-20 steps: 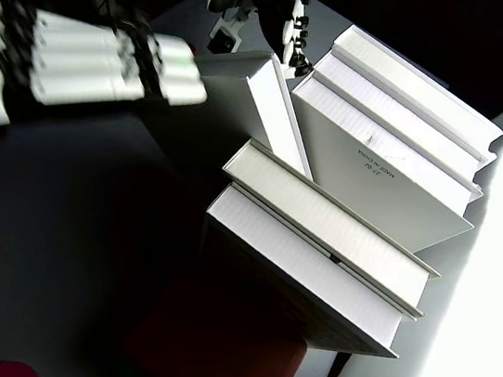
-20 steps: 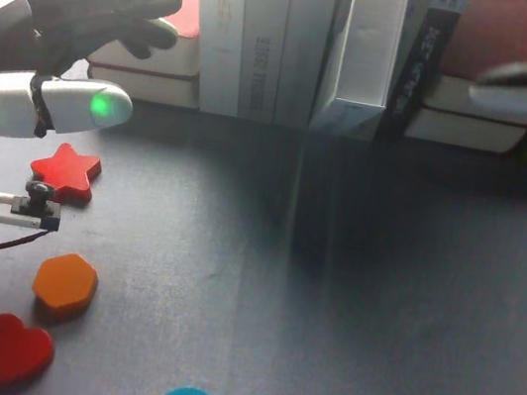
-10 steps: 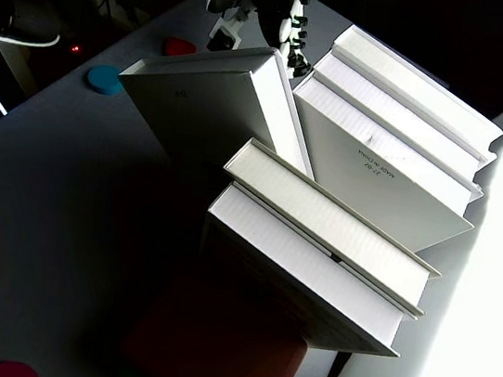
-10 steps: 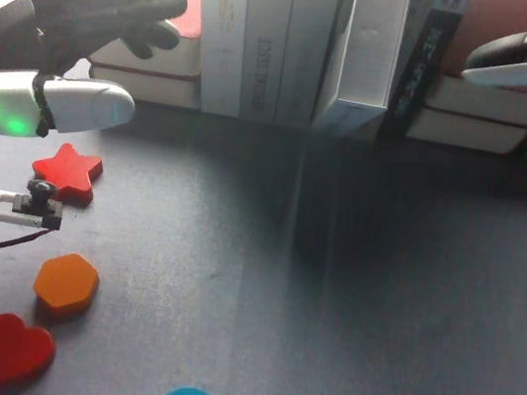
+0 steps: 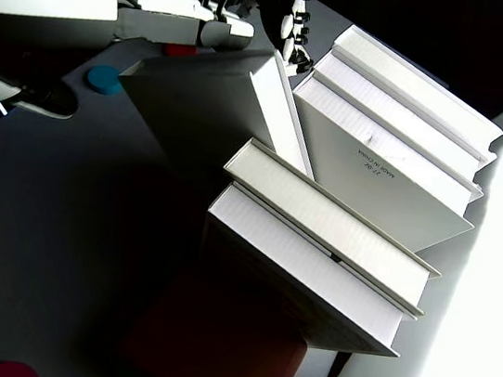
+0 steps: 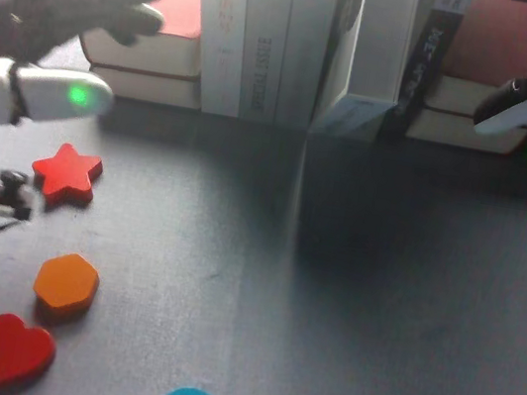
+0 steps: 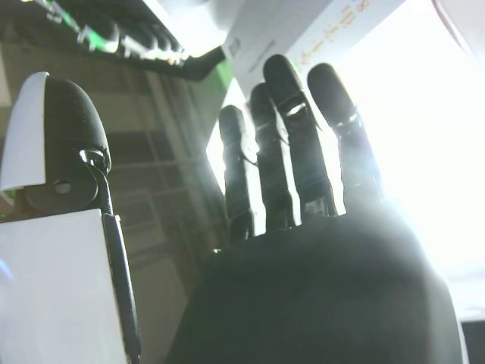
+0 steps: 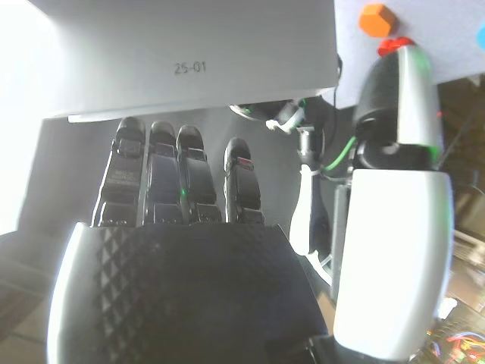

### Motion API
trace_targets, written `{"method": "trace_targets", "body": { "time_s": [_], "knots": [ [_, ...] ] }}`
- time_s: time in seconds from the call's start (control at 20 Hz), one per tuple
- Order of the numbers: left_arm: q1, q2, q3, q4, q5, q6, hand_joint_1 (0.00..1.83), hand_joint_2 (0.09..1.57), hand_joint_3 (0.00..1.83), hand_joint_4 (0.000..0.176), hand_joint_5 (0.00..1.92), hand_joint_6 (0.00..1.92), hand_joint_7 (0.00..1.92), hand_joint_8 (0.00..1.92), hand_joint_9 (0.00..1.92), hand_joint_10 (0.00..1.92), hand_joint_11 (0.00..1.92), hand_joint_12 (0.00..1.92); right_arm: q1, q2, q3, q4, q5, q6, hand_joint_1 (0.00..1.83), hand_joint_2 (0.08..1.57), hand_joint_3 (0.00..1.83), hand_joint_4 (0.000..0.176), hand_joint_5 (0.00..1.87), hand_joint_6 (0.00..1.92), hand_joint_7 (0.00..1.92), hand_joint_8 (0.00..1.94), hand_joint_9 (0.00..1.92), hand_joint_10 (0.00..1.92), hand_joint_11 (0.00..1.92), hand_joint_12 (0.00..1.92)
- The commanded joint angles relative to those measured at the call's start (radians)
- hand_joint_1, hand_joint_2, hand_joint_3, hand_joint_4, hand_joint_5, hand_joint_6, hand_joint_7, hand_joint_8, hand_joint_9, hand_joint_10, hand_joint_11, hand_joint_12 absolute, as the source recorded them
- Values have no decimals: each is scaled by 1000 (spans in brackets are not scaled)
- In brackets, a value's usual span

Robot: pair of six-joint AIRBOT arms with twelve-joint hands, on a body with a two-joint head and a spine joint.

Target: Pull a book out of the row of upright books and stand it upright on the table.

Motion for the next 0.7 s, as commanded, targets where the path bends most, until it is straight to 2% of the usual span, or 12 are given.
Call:
{"method": "trace_targets", "body": {
  "time_s": [0.0,0.05,0.15,0.2,0.25,0.3,0.35,0.4,0.55,0.6,0.65],
  "knots": [
    [4,12,-6,-58,-111,-10,1054,915,0,60,497,9,435,0,343,715,0,1553,16,-5,4,24,-30,13,726,912,17,176,0,0,0,0,0,0,0,0],
    [20,30,-16,-70,-114,-10,1058,916,0,60,516,13,449,4,312,779,0,1606,16,-11,6,17,-30,15,724,924,21,176,0,0,0,0,0,0,0,0],
    [81,89,-60,-125,-138,-10,1022,951,7,83,499,4,456,5,228,890,0,1594,16,-21,10,15,-30,15,787,938,23,176,0,0,0,0,0,0,0,0],
    [113,115,-81,-156,-158,-10,1044,968,10,81,522,13,480,13,215,900,0,1545,16,-24,11,14,-30,15,784,950,26,176,0,0,0,0,0,0,0,0],
    [146,138,-99,-187,-181,-10,1062,973,11,70,525,13,488,16,216,900,0,1531,16,-25,11,13,-29,15,801,954,25,176,0,0,0,0,0,0,0,0],
    [172,153,-114,-213,-201,-10,1072,983,8,85,508,5,461,4,244,838,0,1463,16,-26,11,13,-29,15,780,952,21,176,0,0,0,0,0,0,0,0],
    [197,167,-129,-239,-220,-10,1052,1012,10,69,482,1,447,0,257,748,0,1429,16,-28,11,13,-29,15,754,962,24,176,0,0,0,0,0,0,0,0],
    [231,177,-142,-265,-239,-10,1037,1025,7,61,475,0,451,1,290,686,0,1442,16,-28,10,13,-29,16,751,967,25,176,0,0,0,0,0,0,0,0],
    [288,178,-156,-314,-273,-10,1022,1053,8,69,432,0,449,0,353,637,3,1438,17,-28,2,13,-26,16,783,963,16,176,0,0,0,0,0,0,0,0],
    [303,174,-158,-329,-284,-10,1030,1050,6,58,440,3,463,6,368,643,0,1442,17,-27,-3,13,-23,16,739,968,17,176,0,0,0,0,0,0,0,0],
    [317,171,-158,-342,-295,-10,1025,1050,5,63,431,0,464,6,369,640,0,1446,19,-26,-9,13,-19,16,675,969,16,176,0,0,0,0,0,0,0,0]
  ]
}}
